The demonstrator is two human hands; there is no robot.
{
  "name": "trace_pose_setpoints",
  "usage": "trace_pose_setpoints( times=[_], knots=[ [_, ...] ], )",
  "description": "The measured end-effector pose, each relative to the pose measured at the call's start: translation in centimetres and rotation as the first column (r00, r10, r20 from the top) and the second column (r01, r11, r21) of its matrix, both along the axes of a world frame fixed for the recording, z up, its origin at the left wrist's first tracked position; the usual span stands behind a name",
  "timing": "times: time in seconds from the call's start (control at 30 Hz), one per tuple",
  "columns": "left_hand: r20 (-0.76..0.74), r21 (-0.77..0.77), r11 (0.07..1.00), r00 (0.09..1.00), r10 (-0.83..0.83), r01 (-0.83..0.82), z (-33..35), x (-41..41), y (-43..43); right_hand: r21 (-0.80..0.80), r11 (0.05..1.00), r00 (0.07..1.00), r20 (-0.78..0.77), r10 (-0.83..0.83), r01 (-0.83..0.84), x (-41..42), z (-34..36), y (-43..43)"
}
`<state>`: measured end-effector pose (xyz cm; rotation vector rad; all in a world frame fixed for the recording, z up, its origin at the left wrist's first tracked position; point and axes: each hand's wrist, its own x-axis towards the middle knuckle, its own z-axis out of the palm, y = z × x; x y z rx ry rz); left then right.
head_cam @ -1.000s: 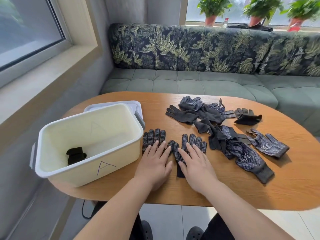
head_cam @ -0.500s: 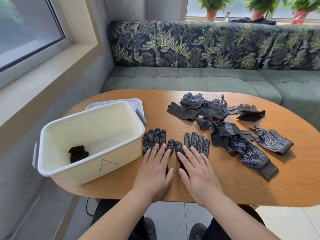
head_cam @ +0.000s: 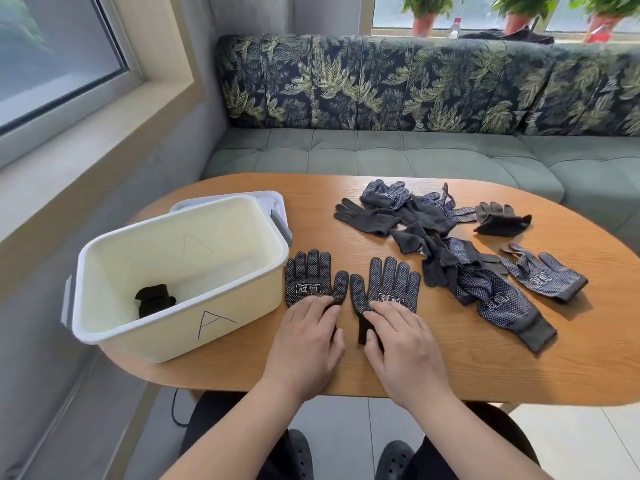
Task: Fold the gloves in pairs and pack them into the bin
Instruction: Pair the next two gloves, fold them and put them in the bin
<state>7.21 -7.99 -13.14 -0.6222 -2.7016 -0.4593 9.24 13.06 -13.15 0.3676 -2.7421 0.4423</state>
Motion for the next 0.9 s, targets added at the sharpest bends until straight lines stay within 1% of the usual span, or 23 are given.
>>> trace_pose_setpoints(
  times=[0.07,0.17,0.27,0.33,0.43,0.5,0.67,0.7,0.73,0.8,0.83,0.9],
  knots=[
    [-0.041,0.010,1.000,0.999,0.006,-0.006,-0.1,0.2,-0.1,-0.013,1.000,1.000,0.000,0.009,-0.009,-0.1,-0.1,0.0],
    [-0.052,0.019,1.000,0.999,0.011,-0.010,0.0,0.2,-0.1,-0.019,1.000,1.000,-0.003,0.016,-0.016,-0.2,0.1,0.0],
    [-0.075,0.024,1.000,0.997,-0.005,0.007,0.4,0.5,-0.3,-0.038,0.999,0.999,-0.045,0.026,-0.028,0.0,0.3,-0.1],
    [-0.069,0.030,1.000,0.998,0.003,-0.001,0.7,0.7,-0.6,-0.049,0.998,0.997,-0.068,0.035,-0.039,0.2,0.4,-0.1],
    [-0.015,0.058,0.998,0.999,0.029,-0.028,0.6,0.6,-1.4,-0.064,0.997,0.997,-0.060,0.037,-0.041,0.0,0.5,-0.1],
    [0.002,0.082,0.996,1.000,0.018,-0.018,0.3,0.3,-2.1,-0.078,0.996,0.997,-0.058,0.044,-0.048,-0.1,0.4,-0.1],
    [-0.049,0.064,0.998,0.999,0.017,-0.014,0.1,-0.4,-2.1,-0.099,0.993,0.997,-0.048,0.061,-0.066,-0.1,0.5,-0.2],
    [-0.055,0.079,0.997,0.998,0.026,-0.021,0.4,-0.5,-1.8,-0.098,0.993,0.997,-0.050,0.065,-0.069,-0.1,0.6,-0.2],
    [-0.053,0.120,0.992,0.998,0.035,-0.028,0.8,-0.5,-1.4,-0.093,0.993,0.996,-0.055,0.072,-0.077,-0.1,0.6,-0.2],
    [-0.041,0.271,0.961,0.997,0.065,-0.052,2.0,-0.3,-0.3,-0.082,0.992,0.993,-0.064,0.096,-0.101,-0.1,0.6,-0.1],
    [-0.029,0.367,0.927,0.995,0.092,-0.075,2.7,-0.2,0.3,-0.080,0.990,0.992,-0.069,0.109,-0.114,-0.1,0.7,-0.1],
    [0.026,0.542,0.826,0.985,0.168,-0.155,4.0,-0.1,1.5,-0.087,0.987,0.988,-0.083,0.130,-0.137,-0.1,0.8,-0.1]
  ],
)
